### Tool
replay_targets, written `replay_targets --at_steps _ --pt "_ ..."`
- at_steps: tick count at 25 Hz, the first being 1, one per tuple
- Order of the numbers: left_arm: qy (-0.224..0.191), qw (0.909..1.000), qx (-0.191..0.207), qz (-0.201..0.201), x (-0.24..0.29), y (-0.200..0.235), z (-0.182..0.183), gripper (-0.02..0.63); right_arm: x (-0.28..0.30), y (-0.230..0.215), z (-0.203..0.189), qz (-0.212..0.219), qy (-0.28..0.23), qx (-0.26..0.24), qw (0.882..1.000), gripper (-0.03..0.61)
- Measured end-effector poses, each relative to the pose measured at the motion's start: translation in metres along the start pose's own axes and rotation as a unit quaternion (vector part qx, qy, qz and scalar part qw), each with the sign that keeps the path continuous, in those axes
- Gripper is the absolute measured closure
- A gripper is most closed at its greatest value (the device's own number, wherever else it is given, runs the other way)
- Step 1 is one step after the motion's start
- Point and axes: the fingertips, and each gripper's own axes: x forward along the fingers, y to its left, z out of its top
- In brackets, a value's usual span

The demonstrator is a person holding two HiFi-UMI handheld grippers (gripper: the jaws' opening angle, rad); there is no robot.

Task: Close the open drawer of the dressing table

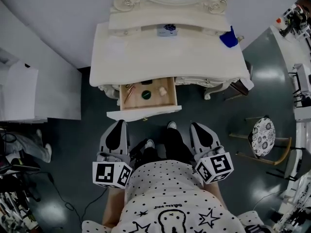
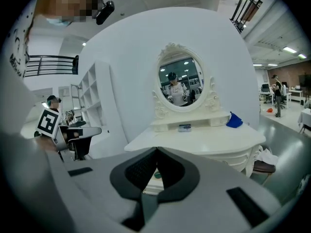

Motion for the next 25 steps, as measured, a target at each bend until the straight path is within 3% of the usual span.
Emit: replay_targets --at_steps 6,11,18,25 --pt "-0.038 0.9975 0.003 0.06 0.033 0.006 0.018 0.601 0.026 -0.047 0.023 0.033 0.005 -0.02 0.999 0.569" --pt "-0.038 0.9935 0.008 0.107 0.048 0.013 0.014 0.601 0.032 -0.082 0.033 0.046 0.007 -0.031 0.998 0.569" --pt "0.0 0.9921 0.003 0.125 0.062 0.004 -0.015 0.601 0.031 -0.113 0.027 0.055 0.019 -0.023 0.998 0.569" --pt "0.087 0.9891 -0.011 0.118 0.071 0.013 -0.073 0.601 0.033 -0.12 0.022 0.062 0.035 -0.02 0.997 0.569"
